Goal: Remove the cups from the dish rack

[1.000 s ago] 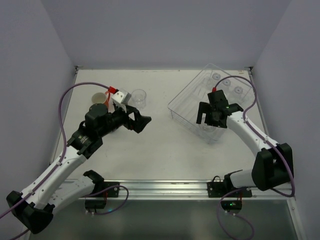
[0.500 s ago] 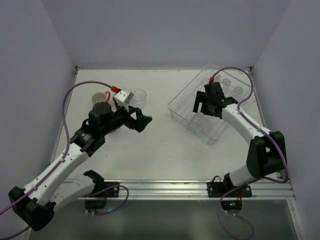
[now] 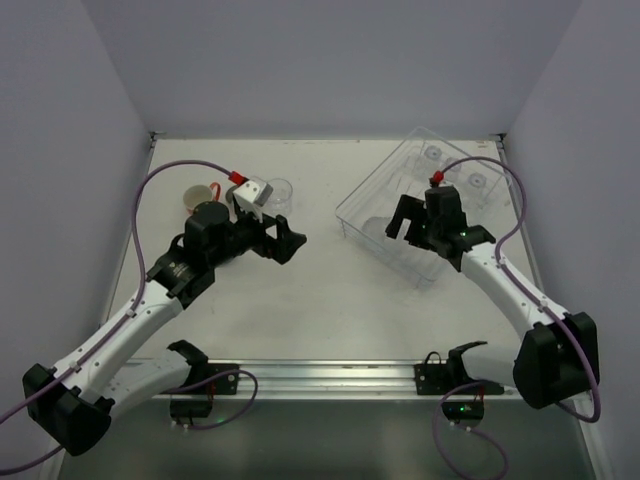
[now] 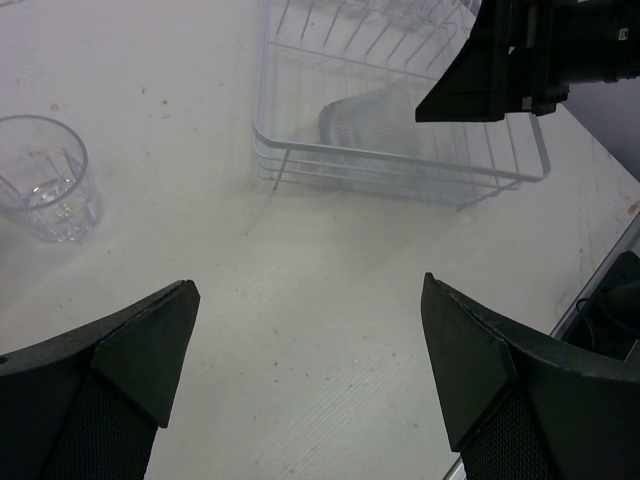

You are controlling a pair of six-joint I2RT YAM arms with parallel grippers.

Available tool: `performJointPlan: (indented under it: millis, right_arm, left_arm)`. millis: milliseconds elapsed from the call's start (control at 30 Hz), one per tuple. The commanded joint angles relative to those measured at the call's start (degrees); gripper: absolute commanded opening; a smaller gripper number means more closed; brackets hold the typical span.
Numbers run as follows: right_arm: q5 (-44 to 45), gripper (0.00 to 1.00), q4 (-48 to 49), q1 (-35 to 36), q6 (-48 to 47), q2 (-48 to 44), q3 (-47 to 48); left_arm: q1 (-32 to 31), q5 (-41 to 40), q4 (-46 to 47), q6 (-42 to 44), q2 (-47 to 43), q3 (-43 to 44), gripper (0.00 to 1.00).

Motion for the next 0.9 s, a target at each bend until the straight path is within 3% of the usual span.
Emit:
performJointPlan:
  millis: [0, 133, 267, 300, 367, 500, 600, 700, 733, 867]
  right_arm:
    - [-10.3, 0.99, 9.4, 0.1, 7.3, -4.0, -4.2]
    - [-14.8, 0.97, 16.1, 0.1, 10.1, -2.9, -8.2]
    - [-18.0, 0.91, 19.7, 0.1, 10.0, 1.4, -5.3]
    - [-16.8, 0.84, 19.4, 0.1, 9.9, 1.8, -4.3]
    - [-14.3, 0.83, 17.7, 0.3, 9.1, 2.2, -2.0]
    - [-6.0, 0.91, 9.3, 0.3, 4.5, 7.4, 6.3]
    - [-0.7, 0.9, 6.7, 0.3, 3.4, 10.0, 8.5]
    - [3.3, 0.86, 5.0, 0.3, 1.8, 12.1, 9.3]
    - [3.5, 0.76, 4.8, 0.3, 1.3, 12.6, 9.7]
    - [0.9, 0.64, 3.1, 0.3, 0.1, 15.6, 10.6]
  left_arm:
    - [0.6, 0.8, 0.8, 0.7, 0.1, 0.5, 1.0]
    - [0.7, 1.0, 0.9, 0.7, 0.0, 0.4, 1.0]
    - [0.7, 1.3, 0.9, 0.7, 0.1, 0.4, 1.0]
    - [0.7, 1.1, 0.9, 0.7, 0.1, 0.4, 1.0]
    - [0.7, 0.9, 0.8, 0.7, -0.1, 0.1, 1.0]
    - [0.7, 1.3, 0.9, 0.7, 0.5, 0.3, 1.0]
    - [0.8, 1.1, 0.9, 0.7, 0.2, 0.4, 1.0]
    - [0.7, 0.7, 0.8, 0.8, -0.1, 0.2, 1.0]
    - [0.7, 0.8, 0.8, 0.8, 0.0, 0.1, 1.0]
    - [0.7, 2.4, 1.2, 0.0, 0.7, 0.4, 1.0]
